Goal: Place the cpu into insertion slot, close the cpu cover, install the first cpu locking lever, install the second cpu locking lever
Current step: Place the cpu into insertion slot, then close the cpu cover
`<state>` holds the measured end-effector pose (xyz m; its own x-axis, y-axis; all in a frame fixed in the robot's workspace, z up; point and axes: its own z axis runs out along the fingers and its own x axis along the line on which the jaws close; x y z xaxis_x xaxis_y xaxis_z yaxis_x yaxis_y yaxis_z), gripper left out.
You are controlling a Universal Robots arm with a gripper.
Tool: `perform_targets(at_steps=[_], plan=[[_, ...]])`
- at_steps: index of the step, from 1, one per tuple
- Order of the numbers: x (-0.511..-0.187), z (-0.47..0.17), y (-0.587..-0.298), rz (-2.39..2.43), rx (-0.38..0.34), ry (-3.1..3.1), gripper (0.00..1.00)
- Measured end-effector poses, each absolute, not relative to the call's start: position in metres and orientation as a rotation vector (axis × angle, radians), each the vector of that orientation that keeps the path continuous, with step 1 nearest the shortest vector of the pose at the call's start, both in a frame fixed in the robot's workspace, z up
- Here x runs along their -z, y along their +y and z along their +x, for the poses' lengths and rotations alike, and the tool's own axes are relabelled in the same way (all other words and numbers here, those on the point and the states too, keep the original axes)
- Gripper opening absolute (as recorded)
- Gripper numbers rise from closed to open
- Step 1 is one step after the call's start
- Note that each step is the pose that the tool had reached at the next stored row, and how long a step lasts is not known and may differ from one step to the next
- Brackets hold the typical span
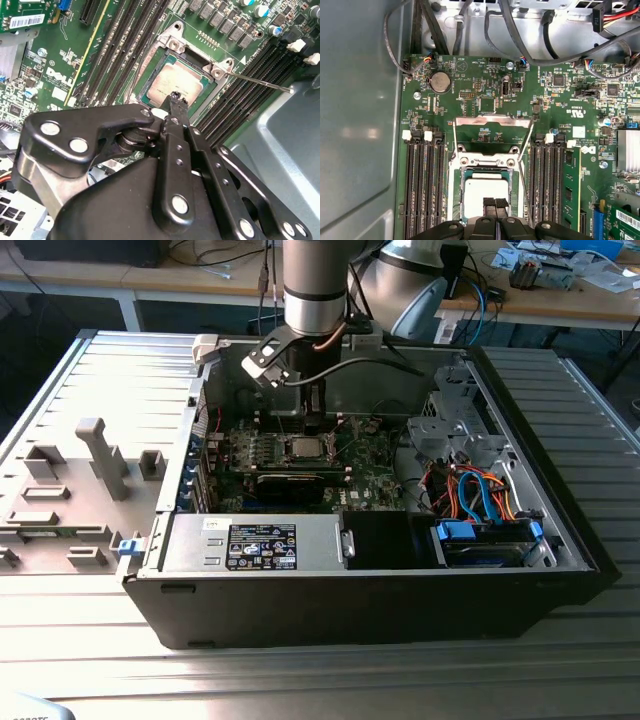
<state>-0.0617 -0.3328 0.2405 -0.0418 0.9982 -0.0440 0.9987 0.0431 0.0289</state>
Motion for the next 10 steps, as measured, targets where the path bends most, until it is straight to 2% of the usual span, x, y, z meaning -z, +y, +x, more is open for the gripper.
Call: perform_targets(at_steps=[10], plan=[[-0.2407, -0.0617, -0.3327, 2.138, 0.015, 2.231, 0.11]])
